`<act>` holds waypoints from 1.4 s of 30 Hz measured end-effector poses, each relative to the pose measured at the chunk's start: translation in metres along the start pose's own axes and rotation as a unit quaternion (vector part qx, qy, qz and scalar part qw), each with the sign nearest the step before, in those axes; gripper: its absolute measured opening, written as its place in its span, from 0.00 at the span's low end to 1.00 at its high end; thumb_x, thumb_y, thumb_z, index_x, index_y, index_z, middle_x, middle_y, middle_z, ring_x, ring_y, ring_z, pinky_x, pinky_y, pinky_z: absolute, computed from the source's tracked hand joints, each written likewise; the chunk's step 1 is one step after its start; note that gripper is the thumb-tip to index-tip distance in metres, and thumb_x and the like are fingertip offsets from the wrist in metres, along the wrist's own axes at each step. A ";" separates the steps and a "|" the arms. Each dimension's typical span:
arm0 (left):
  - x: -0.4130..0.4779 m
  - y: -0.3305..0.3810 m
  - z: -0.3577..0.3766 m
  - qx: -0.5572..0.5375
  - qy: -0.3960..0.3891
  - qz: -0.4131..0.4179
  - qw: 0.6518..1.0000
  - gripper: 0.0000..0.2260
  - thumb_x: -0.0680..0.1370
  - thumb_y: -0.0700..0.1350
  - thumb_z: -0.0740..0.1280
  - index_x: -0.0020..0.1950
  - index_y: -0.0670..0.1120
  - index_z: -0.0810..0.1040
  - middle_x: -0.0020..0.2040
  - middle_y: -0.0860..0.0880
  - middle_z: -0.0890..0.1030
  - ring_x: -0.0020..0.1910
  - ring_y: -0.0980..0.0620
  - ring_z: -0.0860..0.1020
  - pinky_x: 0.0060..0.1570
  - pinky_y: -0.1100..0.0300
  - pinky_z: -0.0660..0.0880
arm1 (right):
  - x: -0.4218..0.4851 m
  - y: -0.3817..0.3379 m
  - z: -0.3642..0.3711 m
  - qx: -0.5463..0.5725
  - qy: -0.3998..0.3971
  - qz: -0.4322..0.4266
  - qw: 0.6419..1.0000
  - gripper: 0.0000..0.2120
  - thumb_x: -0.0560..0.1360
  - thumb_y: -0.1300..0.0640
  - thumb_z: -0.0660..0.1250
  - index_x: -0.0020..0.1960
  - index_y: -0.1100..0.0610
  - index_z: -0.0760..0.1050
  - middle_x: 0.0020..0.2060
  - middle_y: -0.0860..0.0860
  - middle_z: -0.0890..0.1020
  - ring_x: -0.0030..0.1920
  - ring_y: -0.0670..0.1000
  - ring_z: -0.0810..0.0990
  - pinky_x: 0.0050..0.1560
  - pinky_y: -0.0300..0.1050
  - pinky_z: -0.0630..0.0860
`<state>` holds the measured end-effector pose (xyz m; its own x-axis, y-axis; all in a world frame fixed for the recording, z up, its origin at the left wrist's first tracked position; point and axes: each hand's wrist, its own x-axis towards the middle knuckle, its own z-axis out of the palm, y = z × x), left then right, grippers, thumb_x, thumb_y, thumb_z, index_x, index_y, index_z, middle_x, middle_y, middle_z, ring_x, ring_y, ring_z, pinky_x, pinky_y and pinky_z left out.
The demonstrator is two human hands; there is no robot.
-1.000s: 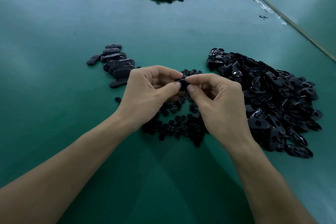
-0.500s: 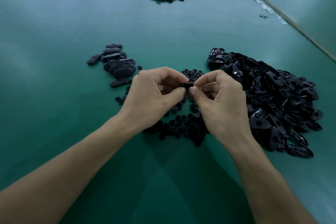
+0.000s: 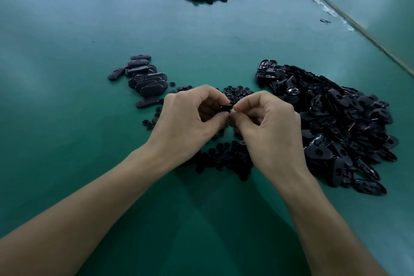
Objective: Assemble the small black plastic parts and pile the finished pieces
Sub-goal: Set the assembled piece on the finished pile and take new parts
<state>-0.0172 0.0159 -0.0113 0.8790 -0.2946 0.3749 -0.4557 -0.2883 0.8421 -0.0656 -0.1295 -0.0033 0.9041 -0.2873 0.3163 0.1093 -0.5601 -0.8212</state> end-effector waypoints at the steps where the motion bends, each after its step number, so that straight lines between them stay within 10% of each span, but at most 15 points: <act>1: 0.001 -0.001 0.000 0.005 0.006 0.000 1.000 0.09 0.72 0.38 0.77 0.47 0.50 0.83 0.39 0.55 0.85 0.38 0.59 0.83 0.43 0.65 0.80 | 0.000 -0.001 0.001 0.005 -0.007 -0.007 1.000 0.14 0.74 0.63 0.73 0.40 0.45 0.78 0.35 0.41 0.84 0.39 0.39 0.83 0.43 0.34 0.79; 9: 0.002 -0.003 -0.001 -0.013 0.016 -0.008 1.000 0.08 0.72 0.41 0.77 0.45 0.53 0.81 0.40 0.57 0.85 0.37 0.60 0.82 0.42 0.68 0.77 | 0.004 0.002 -0.005 0.087 -0.043 0.002 0.995 0.10 0.72 0.62 0.75 0.41 0.47 0.80 0.37 0.44 0.86 0.39 0.44 0.86 0.44 0.54 0.84; 18: 0.007 -0.006 -0.003 -0.097 -0.020 -0.042 0.994 0.11 0.73 0.38 0.76 0.46 0.54 0.81 0.41 0.55 0.85 0.41 0.59 0.83 0.45 0.65 0.78 | 0.007 0.008 -0.006 0.090 -0.032 -0.016 0.995 0.09 0.73 0.61 0.76 0.49 0.49 0.83 0.40 0.44 0.85 0.42 0.42 0.84 0.47 0.34 0.78; 42: 0.009 -0.003 -0.009 -0.143 -0.072 -0.086 0.983 0.09 0.73 0.34 0.75 0.47 0.47 0.85 0.39 0.48 0.86 0.36 0.56 0.83 0.42 0.65 0.81 | 0.008 0.009 -0.008 0.109 -0.072 0.065 0.989 0.06 0.73 0.61 0.75 0.42 0.51 0.82 0.34 0.45 0.85 0.35 0.42 0.83 0.40 0.40 0.79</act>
<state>-0.0069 0.0222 -0.0076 0.9015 -0.3952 0.1763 -0.2265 -0.0839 0.9704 -0.0605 -0.1436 -0.0042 0.9641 -0.2233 0.1439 0.0609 -0.3413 -0.9380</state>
